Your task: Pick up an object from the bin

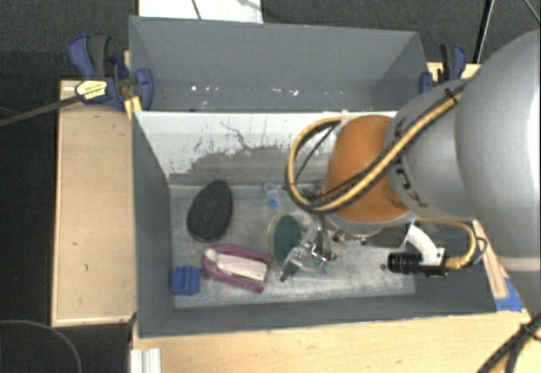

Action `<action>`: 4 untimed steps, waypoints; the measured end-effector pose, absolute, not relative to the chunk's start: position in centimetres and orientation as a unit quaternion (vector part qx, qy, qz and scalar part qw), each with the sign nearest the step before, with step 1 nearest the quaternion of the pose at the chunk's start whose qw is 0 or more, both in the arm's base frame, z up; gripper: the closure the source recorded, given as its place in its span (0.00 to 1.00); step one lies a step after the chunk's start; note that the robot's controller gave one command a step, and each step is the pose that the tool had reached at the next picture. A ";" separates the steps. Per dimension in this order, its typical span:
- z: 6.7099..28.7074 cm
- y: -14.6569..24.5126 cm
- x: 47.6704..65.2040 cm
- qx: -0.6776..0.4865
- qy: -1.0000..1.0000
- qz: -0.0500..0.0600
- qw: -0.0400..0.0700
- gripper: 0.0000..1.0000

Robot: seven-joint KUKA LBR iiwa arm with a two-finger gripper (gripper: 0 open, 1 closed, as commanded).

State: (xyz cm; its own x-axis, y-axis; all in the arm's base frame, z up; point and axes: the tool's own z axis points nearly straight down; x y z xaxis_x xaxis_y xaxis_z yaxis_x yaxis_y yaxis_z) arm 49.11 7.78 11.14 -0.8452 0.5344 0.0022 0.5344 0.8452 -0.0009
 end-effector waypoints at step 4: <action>14.6 7.6 49.6 -0.383 -0.924 -0.002 -0.003 1.00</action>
Offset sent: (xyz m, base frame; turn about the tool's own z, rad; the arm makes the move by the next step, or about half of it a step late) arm -0.0070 0.0098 -0.0414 0.0480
